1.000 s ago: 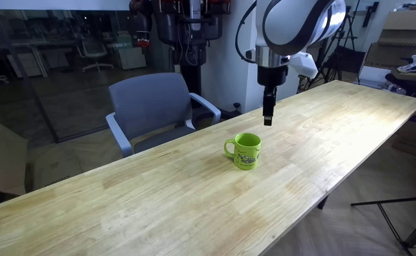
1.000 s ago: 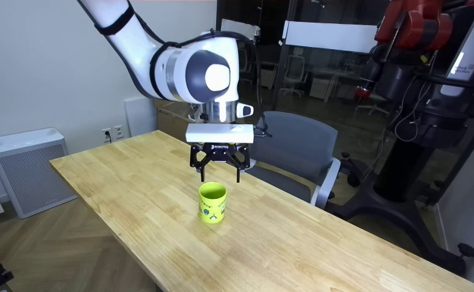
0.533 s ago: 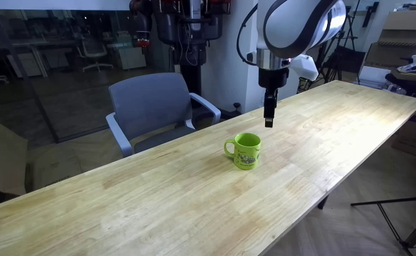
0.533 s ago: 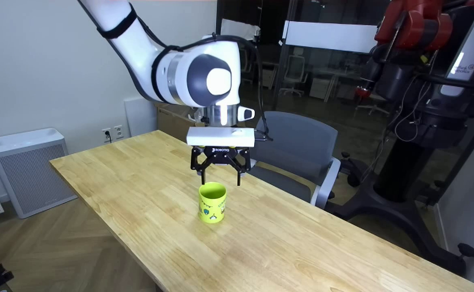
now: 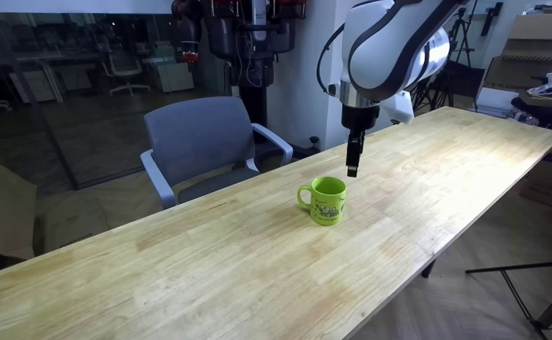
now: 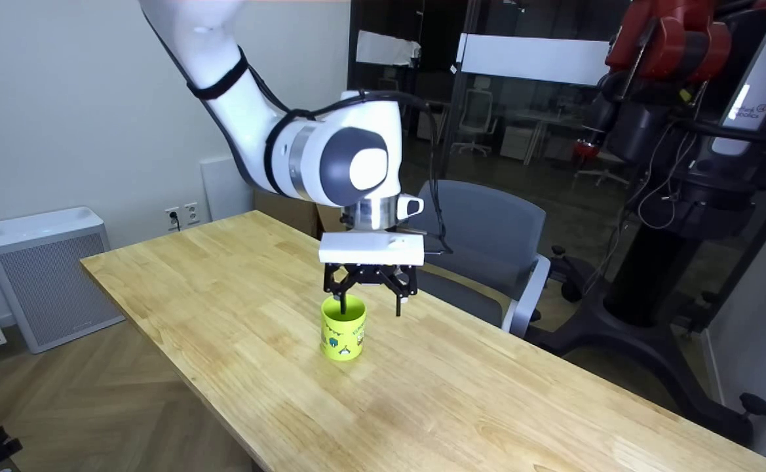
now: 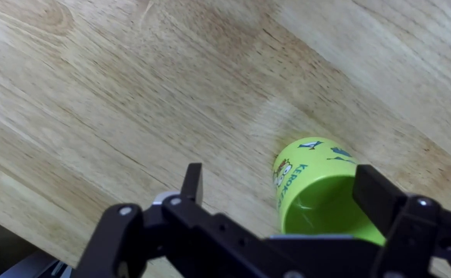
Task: Move the yellow cup to the right
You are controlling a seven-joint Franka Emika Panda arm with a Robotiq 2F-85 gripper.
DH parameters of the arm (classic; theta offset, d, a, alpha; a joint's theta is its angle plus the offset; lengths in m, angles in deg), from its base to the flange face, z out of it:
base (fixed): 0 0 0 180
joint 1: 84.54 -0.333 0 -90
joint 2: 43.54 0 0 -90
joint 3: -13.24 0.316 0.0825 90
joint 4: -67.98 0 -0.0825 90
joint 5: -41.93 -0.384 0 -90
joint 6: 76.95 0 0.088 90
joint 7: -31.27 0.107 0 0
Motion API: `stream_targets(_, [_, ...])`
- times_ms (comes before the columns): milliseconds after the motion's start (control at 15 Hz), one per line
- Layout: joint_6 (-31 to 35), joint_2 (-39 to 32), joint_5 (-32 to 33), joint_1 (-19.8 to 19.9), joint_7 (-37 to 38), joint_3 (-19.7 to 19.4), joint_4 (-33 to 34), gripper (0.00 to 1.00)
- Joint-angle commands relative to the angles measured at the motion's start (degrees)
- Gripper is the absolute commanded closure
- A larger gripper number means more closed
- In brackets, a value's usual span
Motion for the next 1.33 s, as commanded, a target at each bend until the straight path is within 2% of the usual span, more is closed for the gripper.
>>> stream_targets(0, [-0.16, -4.47, -0.38, 0.67, 0.11, 1.38, 6.44, 0.00])
stream_targets(267, [-1.39, -7.95, -1.81, 1.35, -0.98, 3.51, 11.73, 0.00])
stream_targets(467, [-1.43, -9.66, -2.86, 1.70, -1.54, 4.96, 13.35, 0.00])
stream_targets(933, [2.25, -8.49, -4.36, 2.49, -0.49, 5.76, 8.99, 0.00])
stream_targets(1267, [2.19, -9.44, -5.34, 3.60, -0.64, 5.79, 8.96, 0.00])
